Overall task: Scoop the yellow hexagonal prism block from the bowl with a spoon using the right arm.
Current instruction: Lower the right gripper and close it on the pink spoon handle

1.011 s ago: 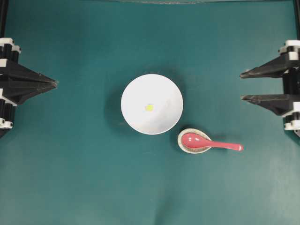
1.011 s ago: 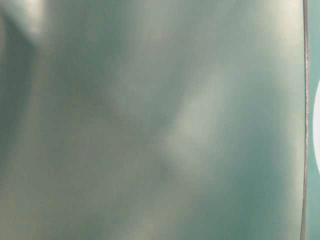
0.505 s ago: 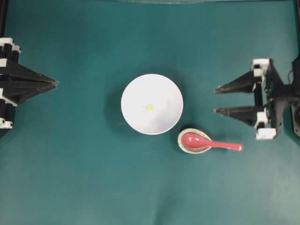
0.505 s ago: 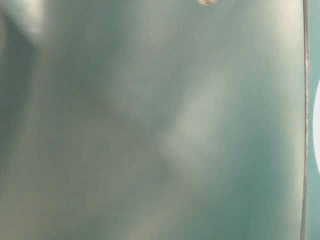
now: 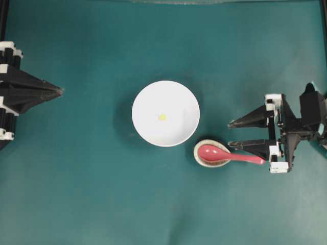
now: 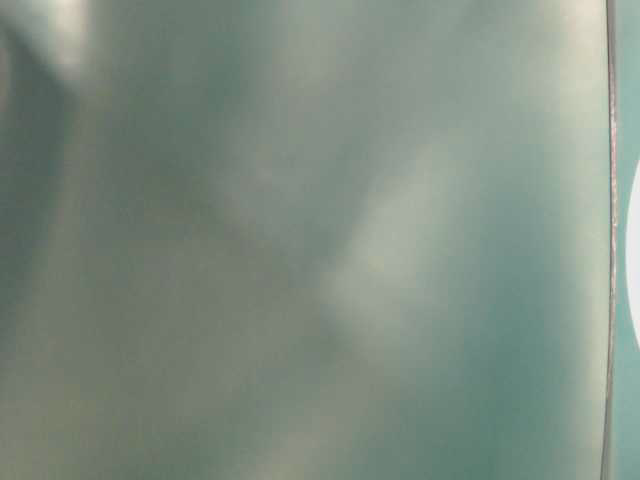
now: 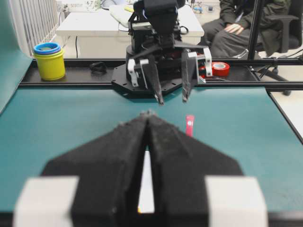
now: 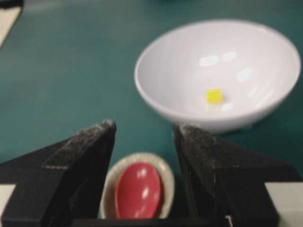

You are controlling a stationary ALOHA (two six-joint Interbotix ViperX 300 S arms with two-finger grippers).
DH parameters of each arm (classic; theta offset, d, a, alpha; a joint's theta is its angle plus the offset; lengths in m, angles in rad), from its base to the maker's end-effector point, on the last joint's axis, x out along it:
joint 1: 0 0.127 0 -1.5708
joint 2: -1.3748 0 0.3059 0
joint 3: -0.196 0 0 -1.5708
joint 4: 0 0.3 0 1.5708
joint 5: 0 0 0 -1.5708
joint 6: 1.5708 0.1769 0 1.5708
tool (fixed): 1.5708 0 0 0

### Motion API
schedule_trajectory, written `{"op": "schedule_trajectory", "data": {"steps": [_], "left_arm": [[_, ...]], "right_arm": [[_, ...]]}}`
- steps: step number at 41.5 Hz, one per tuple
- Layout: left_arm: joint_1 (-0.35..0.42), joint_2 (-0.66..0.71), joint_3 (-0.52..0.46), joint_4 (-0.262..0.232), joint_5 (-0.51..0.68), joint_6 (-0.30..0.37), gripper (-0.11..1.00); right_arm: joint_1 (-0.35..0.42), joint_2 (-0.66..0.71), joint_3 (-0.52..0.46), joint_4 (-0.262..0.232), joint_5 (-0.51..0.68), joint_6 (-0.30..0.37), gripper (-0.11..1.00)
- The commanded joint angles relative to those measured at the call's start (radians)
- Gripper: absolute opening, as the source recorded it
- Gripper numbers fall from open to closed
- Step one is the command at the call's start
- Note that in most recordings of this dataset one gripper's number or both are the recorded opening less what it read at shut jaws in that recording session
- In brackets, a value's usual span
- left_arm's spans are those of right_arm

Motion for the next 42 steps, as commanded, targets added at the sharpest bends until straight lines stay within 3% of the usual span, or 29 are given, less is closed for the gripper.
{"op": "schedule_trajectory", "data": {"steps": [1, 8, 12, 30, 36, 42], "left_arm": [[0.000, 0.008, -0.017, 0.002, -0.003, 0.002, 0.00], [0.000, 0.009, -0.015, 0.002, -0.002, 0.002, 0.00], [-0.002, 0.008, -0.017, 0.002, -0.002, 0.002, 0.00], [0.000, 0.008, -0.015, 0.002, 0.008, 0.002, 0.00], [0.000, 0.009, -0.015, 0.003, 0.011, 0.002, 0.00], [0.000, 0.009, -0.015, 0.002, 0.012, 0.002, 0.00]], "right_arm": [[0.054, 0.044, -0.003, 0.052, -0.064, -0.002, 0.58], [0.137, 0.135, -0.005, 0.109, -0.164, -0.002, 0.58], [0.184, 0.186, -0.008, 0.172, -0.199, -0.002, 0.58], [0.383, 0.304, -0.014, 0.417, -0.212, -0.002, 0.58], [0.425, 0.330, -0.018, 0.465, -0.213, 0.000, 0.58], [0.433, 0.364, -0.025, 0.474, -0.212, 0.002, 0.58]]}}
